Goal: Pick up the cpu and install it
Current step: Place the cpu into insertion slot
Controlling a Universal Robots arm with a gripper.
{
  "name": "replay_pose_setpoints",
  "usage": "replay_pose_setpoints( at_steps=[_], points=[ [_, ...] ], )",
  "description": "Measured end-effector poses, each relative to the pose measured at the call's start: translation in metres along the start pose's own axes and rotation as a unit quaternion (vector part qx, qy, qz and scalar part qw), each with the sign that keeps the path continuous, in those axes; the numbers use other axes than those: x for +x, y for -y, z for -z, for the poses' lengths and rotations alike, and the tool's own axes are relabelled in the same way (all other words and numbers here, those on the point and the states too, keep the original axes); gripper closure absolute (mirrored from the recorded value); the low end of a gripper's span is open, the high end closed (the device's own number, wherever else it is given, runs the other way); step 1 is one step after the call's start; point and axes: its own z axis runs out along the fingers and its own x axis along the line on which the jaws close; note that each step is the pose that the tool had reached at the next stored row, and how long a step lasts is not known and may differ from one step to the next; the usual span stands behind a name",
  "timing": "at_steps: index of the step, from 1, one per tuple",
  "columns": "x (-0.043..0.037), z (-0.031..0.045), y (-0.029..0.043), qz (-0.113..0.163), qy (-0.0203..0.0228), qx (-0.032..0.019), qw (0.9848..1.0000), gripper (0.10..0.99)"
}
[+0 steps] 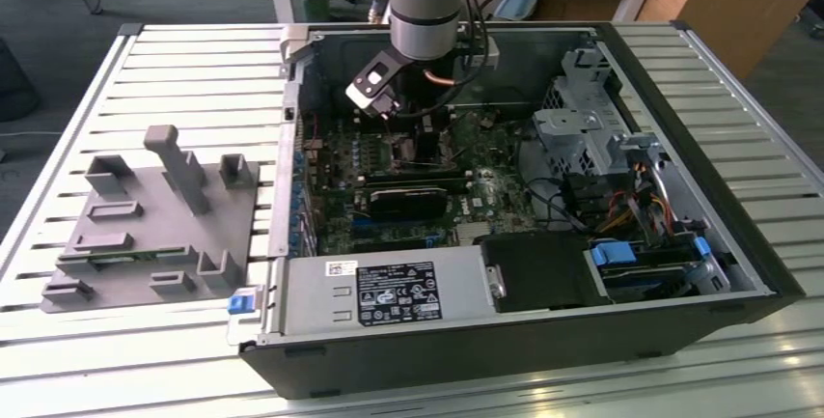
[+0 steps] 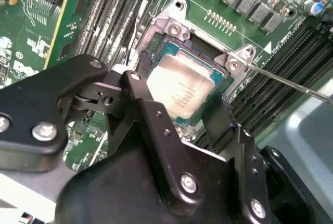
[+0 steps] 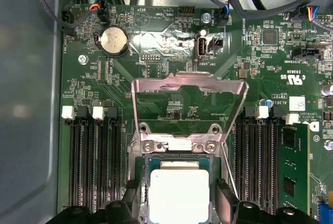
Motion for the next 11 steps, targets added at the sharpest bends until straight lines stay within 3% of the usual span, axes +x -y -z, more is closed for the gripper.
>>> replay_pose_setpoints(
  at_steps=[3, 7, 8, 9, 11],
  points=[
    [-0.0001, 0.0030, 0.0000, 0.000, 0.0000, 0.0000, 1.0000, 0.412],
    [-0.0004, 0.0128, -0.0004, 0.000, 0.0000, 0.0000, 1.0000, 0.427],
    [-0.0005, 0.0150, -0.0005, 0.000, 0.0000, 0.0000, 1.0000, 0.490],
    [-0.0006, 0.0165, -0.0005, 0.000, 0.0000, 0.0000, 1.0000, 0.490],
    [-0.0006, 0.0183, -0.0005, 0.000, 0.0000, 0.0000, 1.0000, 0.608]
  ],
)
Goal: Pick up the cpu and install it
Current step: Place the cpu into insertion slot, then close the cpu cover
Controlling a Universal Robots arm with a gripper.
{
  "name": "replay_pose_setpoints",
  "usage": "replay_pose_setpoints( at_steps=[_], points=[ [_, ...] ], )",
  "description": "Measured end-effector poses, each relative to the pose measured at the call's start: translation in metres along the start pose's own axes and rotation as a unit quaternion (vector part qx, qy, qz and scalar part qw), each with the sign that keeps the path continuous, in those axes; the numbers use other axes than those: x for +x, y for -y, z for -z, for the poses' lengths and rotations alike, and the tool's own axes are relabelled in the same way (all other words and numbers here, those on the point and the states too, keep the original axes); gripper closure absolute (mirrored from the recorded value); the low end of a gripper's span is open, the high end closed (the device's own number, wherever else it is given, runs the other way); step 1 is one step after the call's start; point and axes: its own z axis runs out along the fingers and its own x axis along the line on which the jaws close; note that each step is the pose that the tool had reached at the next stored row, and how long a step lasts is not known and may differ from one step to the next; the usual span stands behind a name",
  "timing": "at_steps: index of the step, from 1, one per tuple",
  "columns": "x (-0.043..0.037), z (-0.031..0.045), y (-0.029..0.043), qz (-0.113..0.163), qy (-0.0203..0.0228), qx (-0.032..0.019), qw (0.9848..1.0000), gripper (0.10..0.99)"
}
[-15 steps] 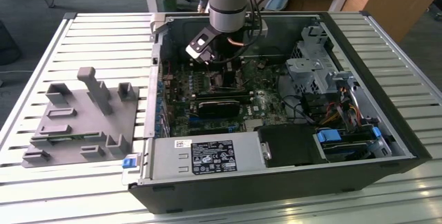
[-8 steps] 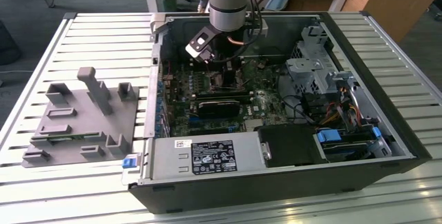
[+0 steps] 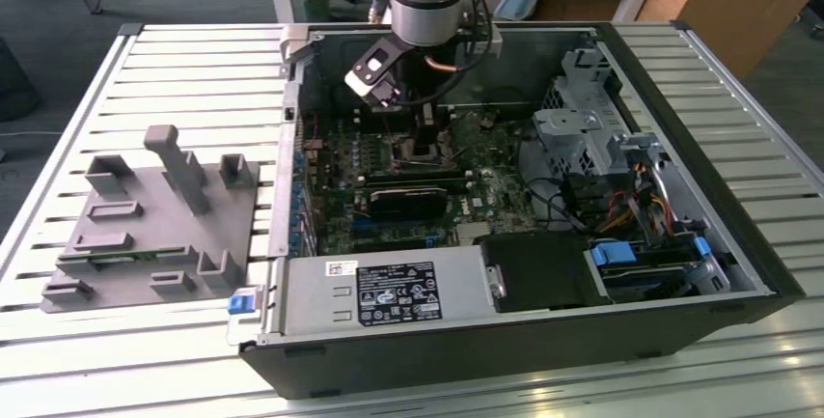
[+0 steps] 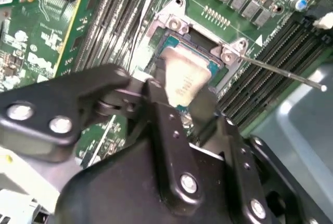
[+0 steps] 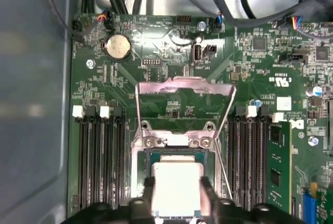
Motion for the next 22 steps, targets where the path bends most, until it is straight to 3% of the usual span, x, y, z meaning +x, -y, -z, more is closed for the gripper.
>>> replay_pose_setpoints(
  at_steps=[1, 2, 4, 5, 7, 10, 22],
  points=[
    [0.0000, 0.0009, 0.0000, 0.000, 0.0000, 0.0000, 1.0000, 0.667],
    [-0.0001, 0.0018, -0.0001, 0.000, 0.0000, 0.0000, 1.0000, 0.667],
    [-0.0001, 0.0033, -0.0001, 0.000, 0.0000, -0.0001, 1.0000, 0.784],
    [-0.0001, 0.0040, -0.0001, 0.000, 0.0000, 0.0000, 1.0000, 0.784],
    [-0.0002, 0.0059, -0.0002, 0.000, 0.0000, 0.0000, 1.0000, 0.902],
    [-0.0003, 0.0082, -0.0003, 0.000, 0.0000, 0.0000, 1.0000, 0.980],
    [-0.0004, 0.0128, -0.0004, 0.000, 0.0002, 0.0001, 1.0000, 0.980]
  ],
)
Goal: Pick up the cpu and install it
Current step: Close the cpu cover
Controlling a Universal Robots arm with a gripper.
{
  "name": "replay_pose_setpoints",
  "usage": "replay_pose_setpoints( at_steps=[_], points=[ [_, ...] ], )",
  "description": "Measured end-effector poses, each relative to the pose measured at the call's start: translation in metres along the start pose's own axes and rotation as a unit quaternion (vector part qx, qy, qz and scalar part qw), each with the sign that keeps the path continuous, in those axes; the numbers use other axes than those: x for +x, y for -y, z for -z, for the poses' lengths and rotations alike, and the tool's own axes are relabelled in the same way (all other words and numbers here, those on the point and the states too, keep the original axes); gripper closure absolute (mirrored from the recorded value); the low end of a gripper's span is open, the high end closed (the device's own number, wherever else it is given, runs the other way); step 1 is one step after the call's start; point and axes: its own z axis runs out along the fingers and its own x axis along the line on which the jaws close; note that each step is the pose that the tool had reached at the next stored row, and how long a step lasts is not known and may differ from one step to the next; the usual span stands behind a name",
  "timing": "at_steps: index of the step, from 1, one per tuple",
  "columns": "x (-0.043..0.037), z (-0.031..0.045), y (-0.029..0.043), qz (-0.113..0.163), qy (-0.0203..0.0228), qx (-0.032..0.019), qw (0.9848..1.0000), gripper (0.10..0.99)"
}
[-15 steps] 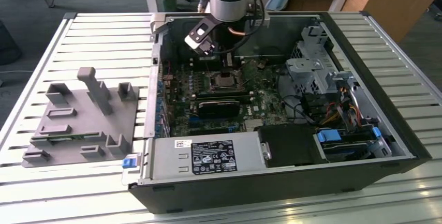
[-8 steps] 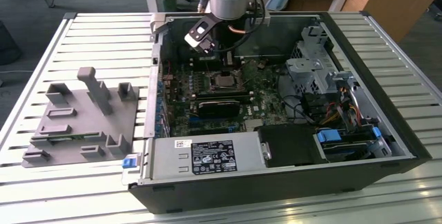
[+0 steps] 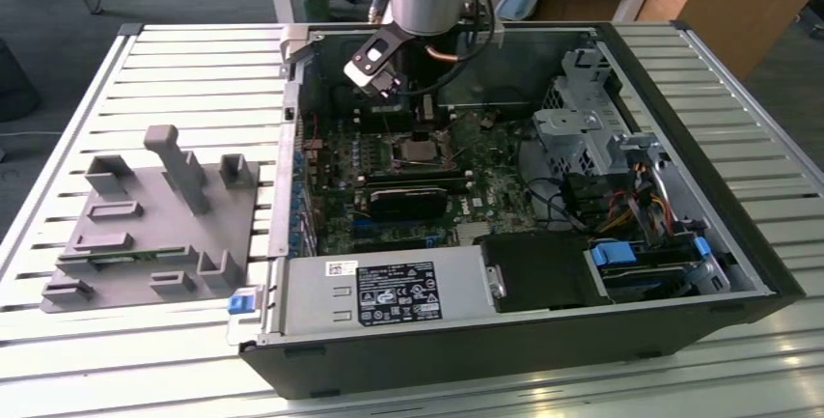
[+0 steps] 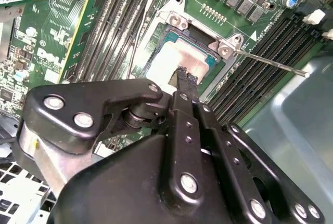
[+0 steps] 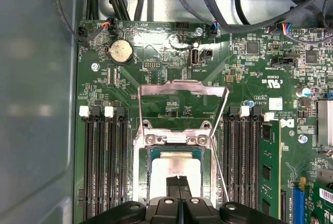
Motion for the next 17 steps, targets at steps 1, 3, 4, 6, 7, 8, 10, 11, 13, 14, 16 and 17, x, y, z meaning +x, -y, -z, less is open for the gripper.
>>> replay_pose_setpoints(
  at_steps=[1, 3, 4, 6, 7, 8, 10, 11, 13, 14, 16, 17],
  points=[
    [0.0000, 0.0008, 0.0000, 0.000, -0.0001, -0.0001, 1.0000, 0.980],
    [0.0000, 0.0026, -0.0001, 0.000, 0.0000, 0.0000, 1.0000, 0.980],
    [-0.0001, 0.0034, -0.0001, 0.000, 0.0000, -0.0001, 1.0000, 0.980],
    [-0.0001, 0.0057, -0.0002, 0.000, 0.0000, -0.0001, 1.0000, 0.980],
    [-0.0002, 0.0069, -0.0002, 0.000, 0.0001, -0.0001, 1.0000, 0.980],
    [-0.0002, 0.0080, -0.0003, 0.000, 0.0001, -0.0001, 1.0000, 0.980],
    [-0.0003, 0.0101, -0.0003, 0.000, 0.0001, -0.0001, 1.0000, 0.980],
    [-0.0003, 0.0112, -0.0004, 0.000, 0.0001, -0.0001, 1.0000, 0.980],
    [-0.0005, 0.0149, -0.0005, 0.000, 0.0003, -0.0001, 1.0000, 0.980],
    [-0.0006, 0.0178, -0.0006, 0.000, 0.0005, -0.0001, 1.0000, 0.980],
    [-0.0008, 0.0248, -0.0008, 0.000, 0.0005, -0.0001, 1.0000, 0.980],
    [-0.0009, 0.0284, -0.0009, 0.000, 0.0005, -0.0002, 1.0000, 0.980]
  ],
)
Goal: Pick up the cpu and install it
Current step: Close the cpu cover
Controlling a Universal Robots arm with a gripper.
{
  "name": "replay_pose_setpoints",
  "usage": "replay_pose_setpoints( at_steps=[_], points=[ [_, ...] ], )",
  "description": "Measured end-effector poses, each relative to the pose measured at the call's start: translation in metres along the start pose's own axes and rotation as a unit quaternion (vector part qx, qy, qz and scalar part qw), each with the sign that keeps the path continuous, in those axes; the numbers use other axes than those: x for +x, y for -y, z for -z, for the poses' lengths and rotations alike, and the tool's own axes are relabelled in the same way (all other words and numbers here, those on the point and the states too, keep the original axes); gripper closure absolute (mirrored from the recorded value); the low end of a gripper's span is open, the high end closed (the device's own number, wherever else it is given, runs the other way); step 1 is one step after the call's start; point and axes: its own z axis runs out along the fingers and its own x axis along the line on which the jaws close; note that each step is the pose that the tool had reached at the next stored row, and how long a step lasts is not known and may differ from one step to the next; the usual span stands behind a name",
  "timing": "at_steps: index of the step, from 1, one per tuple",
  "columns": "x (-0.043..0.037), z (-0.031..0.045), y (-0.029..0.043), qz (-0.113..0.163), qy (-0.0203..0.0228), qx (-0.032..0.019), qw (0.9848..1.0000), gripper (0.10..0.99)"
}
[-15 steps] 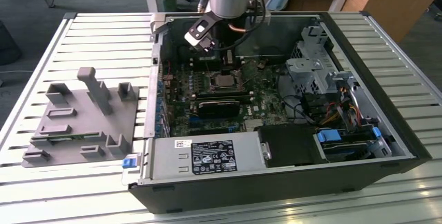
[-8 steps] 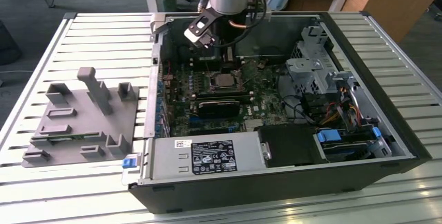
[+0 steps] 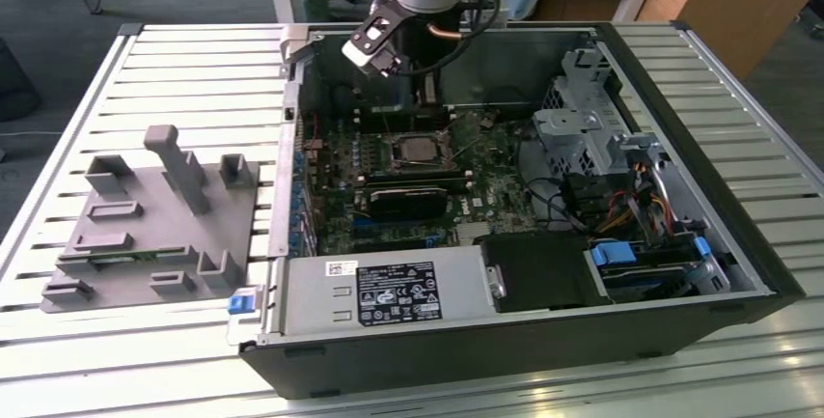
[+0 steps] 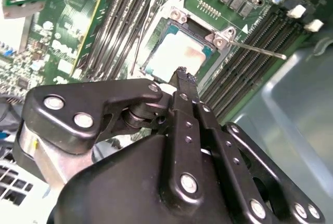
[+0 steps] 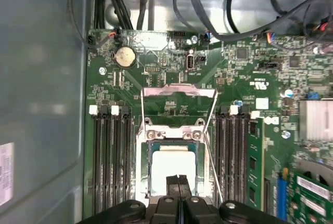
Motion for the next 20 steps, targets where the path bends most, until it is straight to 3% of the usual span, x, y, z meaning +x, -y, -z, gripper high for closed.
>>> replay_pose_setpoints(
  at_steps=[2, 11, 20],
  points=[
    [-0.0002, 0.0068, -0.0002, 0.000, 0.0001, 0.0001, 1.0000, 0.980],
    [-0.0094, 0.0068, -0.0016, -0.001, 0.0011, 0.0001, 1.0000, 0.980],
    [-0.0092, 0.0039, -0.0406, -0.001, 0.0011, 0.0007, 1.0000, 0.980]
  ],
)
